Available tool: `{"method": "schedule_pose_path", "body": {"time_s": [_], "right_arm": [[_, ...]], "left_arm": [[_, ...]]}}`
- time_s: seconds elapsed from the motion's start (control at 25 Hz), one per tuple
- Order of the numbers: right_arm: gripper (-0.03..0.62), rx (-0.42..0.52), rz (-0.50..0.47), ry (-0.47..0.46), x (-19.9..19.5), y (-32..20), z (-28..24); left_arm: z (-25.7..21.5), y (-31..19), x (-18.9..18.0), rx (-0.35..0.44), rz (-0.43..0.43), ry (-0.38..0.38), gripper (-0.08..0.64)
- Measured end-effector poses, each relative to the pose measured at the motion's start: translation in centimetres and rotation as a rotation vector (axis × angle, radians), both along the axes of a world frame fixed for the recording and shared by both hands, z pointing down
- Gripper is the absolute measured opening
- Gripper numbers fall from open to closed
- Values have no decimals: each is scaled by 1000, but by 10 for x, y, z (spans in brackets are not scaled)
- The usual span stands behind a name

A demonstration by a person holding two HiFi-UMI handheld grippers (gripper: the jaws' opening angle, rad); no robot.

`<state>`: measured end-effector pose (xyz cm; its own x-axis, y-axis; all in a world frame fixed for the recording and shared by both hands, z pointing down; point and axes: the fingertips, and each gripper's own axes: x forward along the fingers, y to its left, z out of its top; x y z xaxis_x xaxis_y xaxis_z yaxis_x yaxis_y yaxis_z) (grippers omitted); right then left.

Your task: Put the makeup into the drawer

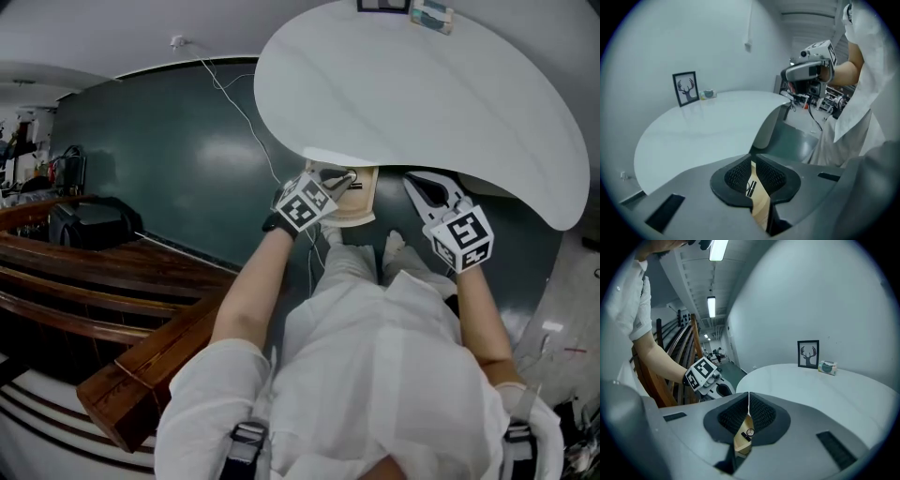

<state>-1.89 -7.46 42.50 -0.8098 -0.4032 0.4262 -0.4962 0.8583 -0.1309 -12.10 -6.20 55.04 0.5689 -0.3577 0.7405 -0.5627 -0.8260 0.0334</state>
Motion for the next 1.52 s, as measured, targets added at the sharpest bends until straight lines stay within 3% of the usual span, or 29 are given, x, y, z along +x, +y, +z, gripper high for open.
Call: {"method": "schedule_pose_path", "body": {"time_s": [0.36,0.68,1.04,1.28,1.52], "right_arm": [[11,48,-12,-55,10,-16,-41],[11,76,-16,-106,15,-20,-70],[11,152,29,-178,31,-27,-112],[11,191,45,-199,41,-22,-130],[9,251,68,-223,50,-15,-148]], "left_arm": [[-115,-11,-13,257,-231,140,20],[-200,0,-43,458,-468,316,18],[-237,24,-61,601,-582,358,20],[-257,41,-68,642,-644,439,20],[-279,55,-61,708,-688,465,20]]}}
